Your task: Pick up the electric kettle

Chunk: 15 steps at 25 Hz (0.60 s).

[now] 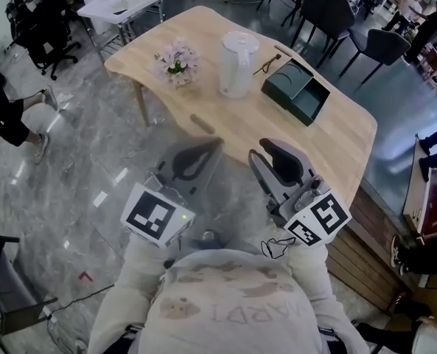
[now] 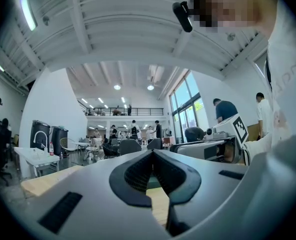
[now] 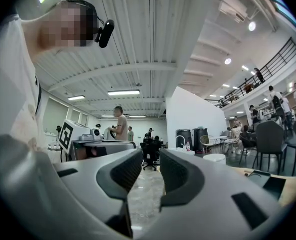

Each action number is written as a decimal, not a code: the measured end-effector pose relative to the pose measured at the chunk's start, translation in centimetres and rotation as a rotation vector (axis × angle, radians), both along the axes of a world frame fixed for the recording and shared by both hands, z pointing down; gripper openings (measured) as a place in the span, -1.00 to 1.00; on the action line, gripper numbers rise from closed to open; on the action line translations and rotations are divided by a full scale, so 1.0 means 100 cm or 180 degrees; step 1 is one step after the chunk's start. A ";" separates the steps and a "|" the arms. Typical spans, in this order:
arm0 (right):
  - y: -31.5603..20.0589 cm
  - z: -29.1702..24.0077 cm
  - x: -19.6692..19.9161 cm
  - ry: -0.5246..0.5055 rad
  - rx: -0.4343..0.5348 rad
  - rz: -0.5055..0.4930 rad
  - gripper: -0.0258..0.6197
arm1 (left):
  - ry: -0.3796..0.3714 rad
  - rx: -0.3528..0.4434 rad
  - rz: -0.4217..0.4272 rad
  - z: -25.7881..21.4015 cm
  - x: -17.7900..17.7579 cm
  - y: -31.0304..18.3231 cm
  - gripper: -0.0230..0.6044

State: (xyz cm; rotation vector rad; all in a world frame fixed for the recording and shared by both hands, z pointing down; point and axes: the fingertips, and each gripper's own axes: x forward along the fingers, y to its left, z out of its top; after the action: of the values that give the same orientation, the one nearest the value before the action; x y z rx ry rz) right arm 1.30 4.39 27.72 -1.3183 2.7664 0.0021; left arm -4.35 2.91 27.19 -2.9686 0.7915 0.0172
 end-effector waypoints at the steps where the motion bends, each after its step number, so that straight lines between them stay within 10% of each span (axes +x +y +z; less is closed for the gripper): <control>1: -0.001 0.001 -0.001 -0.0008 -0.0009 0.0015 -0.61 | -0.0005 -0.0017 0.0007 0.002 -0.002 -0.001 -0.89; 15: -0.049 0.019 -0.003 -0.0027 -0.0149 -0.0067 -0.52 | -0.0008 -0.0069 -0.0037 0.018 -0.009 -0.045 -0.90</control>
State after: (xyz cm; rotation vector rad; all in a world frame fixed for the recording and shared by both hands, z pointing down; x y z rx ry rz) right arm 1.02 -0.47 29.58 -1.2965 2.7897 -0.0698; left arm -5.22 -1.55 28.95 -2.9835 0.8138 0.0042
